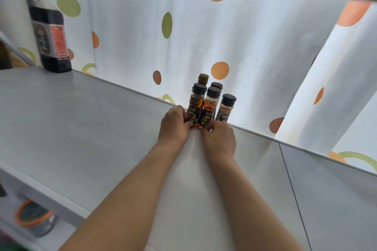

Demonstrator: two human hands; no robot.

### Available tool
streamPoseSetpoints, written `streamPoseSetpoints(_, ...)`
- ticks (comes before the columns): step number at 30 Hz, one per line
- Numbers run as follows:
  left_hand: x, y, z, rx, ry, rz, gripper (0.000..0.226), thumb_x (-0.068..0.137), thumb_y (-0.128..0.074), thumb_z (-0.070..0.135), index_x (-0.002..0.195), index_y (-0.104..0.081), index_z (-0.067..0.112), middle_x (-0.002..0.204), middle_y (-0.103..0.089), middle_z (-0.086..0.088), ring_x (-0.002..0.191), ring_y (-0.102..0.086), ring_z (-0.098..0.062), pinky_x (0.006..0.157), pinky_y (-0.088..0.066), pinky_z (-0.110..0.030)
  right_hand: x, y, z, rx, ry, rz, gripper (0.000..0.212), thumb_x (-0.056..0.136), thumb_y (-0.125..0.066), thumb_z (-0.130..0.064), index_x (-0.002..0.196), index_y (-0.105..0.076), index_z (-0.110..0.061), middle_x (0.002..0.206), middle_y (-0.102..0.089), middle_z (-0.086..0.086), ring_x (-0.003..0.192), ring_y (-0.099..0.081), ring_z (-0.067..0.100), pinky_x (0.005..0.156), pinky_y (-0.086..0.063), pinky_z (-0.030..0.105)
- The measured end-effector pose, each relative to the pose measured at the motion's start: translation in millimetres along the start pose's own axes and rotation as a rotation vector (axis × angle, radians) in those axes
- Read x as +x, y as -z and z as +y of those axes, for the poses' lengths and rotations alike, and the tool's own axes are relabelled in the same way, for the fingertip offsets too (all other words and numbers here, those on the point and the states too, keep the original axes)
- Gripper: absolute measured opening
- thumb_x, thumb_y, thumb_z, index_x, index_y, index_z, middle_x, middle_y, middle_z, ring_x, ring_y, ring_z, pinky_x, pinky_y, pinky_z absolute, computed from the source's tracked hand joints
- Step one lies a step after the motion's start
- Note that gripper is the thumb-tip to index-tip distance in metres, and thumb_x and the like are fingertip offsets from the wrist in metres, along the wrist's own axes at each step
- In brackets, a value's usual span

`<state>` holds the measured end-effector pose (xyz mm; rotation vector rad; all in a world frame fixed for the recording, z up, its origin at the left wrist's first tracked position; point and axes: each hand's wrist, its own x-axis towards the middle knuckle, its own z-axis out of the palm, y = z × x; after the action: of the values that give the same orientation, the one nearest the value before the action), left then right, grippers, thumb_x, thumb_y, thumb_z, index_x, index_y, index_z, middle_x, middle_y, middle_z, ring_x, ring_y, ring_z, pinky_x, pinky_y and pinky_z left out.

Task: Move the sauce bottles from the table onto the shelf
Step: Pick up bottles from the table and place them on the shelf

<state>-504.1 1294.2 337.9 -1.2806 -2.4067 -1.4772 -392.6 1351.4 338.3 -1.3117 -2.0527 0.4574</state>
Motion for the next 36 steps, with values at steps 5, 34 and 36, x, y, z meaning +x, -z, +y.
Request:
streamPoseSetpoints(5,2.9,-2.2,-1.9,0.028,-0.008,-0.009,0.014,0.082,-0.074,0.017,0.082,-0.061,0.010,0.087,-0.055,-0.004,0.078,-0.052,-0.020,0.068,-0.034,-0.026,1.5,0.3,-1.2,-0.026,0.000,0.002,0.017,0.085,-0.060,-0.024,0.096,-0.073,-0.022,0.105,-0.065,0.003,0.092,-0.059,0.024,0.070,-0.040,0.027)
streamPoseSetpoints(34,-99.7,73.3,13.1,0.293,0.086,-0.215,0.029,0.093,-0.054,0.023,0.118,-0.068,0.017,0.126,-0.065,-0.004,0.115,-0.058,-0.022,0.095,-0.043,-0.028,-73.7,36.3,-37.7,-0.444,0.174,-0.563,0.048,0.095,-0.043,-0.019,0.141,-0.043,-0.009,0.146,-0.043,0.018,0.134,-0.039,0.034,0.110,-0.034,0.045)
streamPoseSetpoints(36,-128.9,86.9,17.0,0.369,0.117,-0.182,0.030,0.096,-0.050,0.026,0.120,-0.067,0.020,0.127,-0.064,-0.003,0.114,-0.058,-0.024,0.093,-0.044,-0.030,-94.7,46.8,-47.2,-0.428,0.244,-0.664,0.045,0.092,-0.049,-0.018,0.136,-0.048,-0.010,0.137,-0.050,0.016,0.127,-0.047,0.036,0.105,-0.041,0.047)
